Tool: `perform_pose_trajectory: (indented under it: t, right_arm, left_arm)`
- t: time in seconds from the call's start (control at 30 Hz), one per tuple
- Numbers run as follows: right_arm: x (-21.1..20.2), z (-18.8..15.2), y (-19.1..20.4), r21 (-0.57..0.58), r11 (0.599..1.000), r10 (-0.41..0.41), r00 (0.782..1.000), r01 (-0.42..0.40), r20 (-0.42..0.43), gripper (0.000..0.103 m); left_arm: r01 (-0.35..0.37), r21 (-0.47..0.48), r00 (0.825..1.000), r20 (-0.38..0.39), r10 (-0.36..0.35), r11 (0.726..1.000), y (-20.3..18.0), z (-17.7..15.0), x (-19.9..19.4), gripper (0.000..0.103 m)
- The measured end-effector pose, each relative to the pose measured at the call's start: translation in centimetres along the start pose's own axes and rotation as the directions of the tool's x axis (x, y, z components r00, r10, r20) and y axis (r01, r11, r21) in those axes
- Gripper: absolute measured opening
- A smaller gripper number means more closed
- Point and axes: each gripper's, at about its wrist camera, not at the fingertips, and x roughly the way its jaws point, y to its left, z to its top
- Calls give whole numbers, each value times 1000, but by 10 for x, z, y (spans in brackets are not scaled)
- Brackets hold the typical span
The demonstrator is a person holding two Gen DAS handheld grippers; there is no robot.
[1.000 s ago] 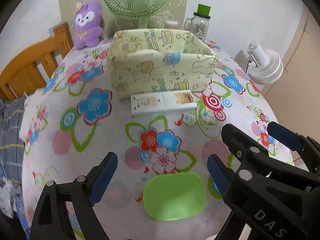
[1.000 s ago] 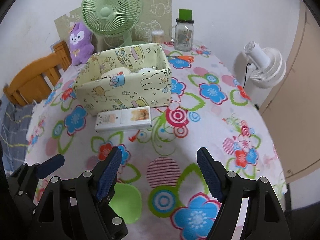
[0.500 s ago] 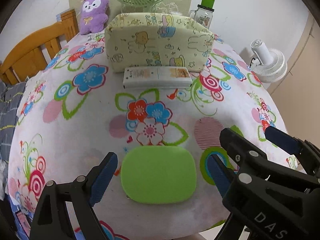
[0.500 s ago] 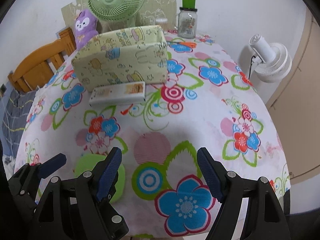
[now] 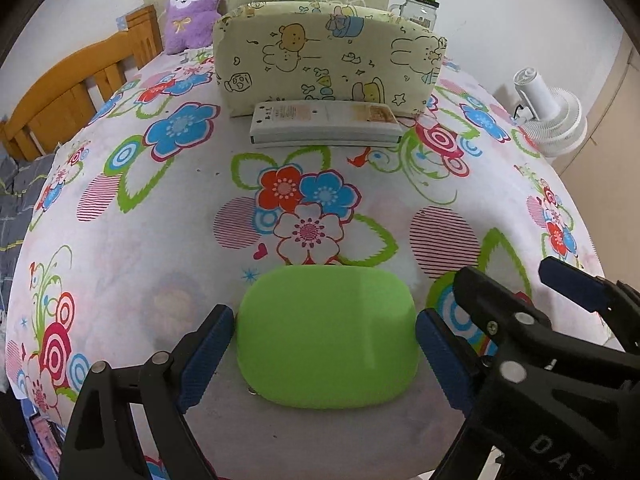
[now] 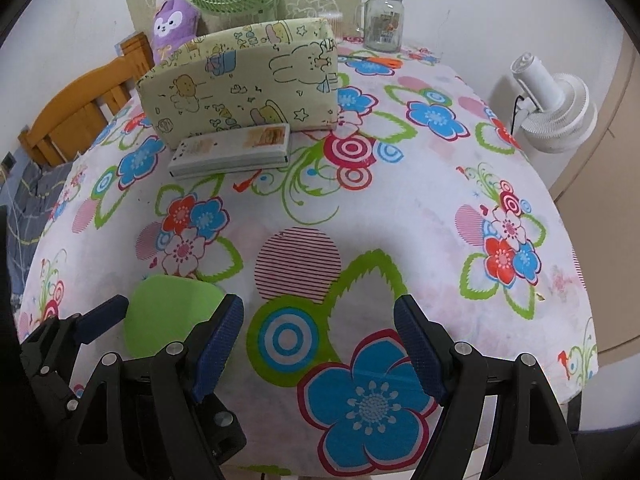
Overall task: Organize rigid objects
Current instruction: 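Close the left tool on the green rounded lid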
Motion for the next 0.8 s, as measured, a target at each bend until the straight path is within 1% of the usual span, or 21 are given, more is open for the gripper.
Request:
perform_pose_trajectory:
  t: [0.33, 0.47, 0.57, 0.8]
  right_arm:
    - [6, -6, 0, -15, 1000, 7, 1000, -7, -19, 80]
    - [9, -9, 0, -17, 1000, 8, 1000, -9, -28, 80]
    - [9, -9, -2, -12, 1000, 7, 1000, -7, -28, 80]
    - [10, -8, -4, -8, 1000, 3, 999, -4, -32, 80]
  left_arm:
    - [-26, 16, 1000, 2, 26, 1000, -8, -7, 2, 98]
    - [-57, 33, 998, 7, 57, 998, -13, -9, 4, 100]
    - [-61, 33, 998, 6, 61, 998, -14, -9, 5, 102]
    - [-67, 40, 998, 4, 67, 997, -16, -8, 8, 103]
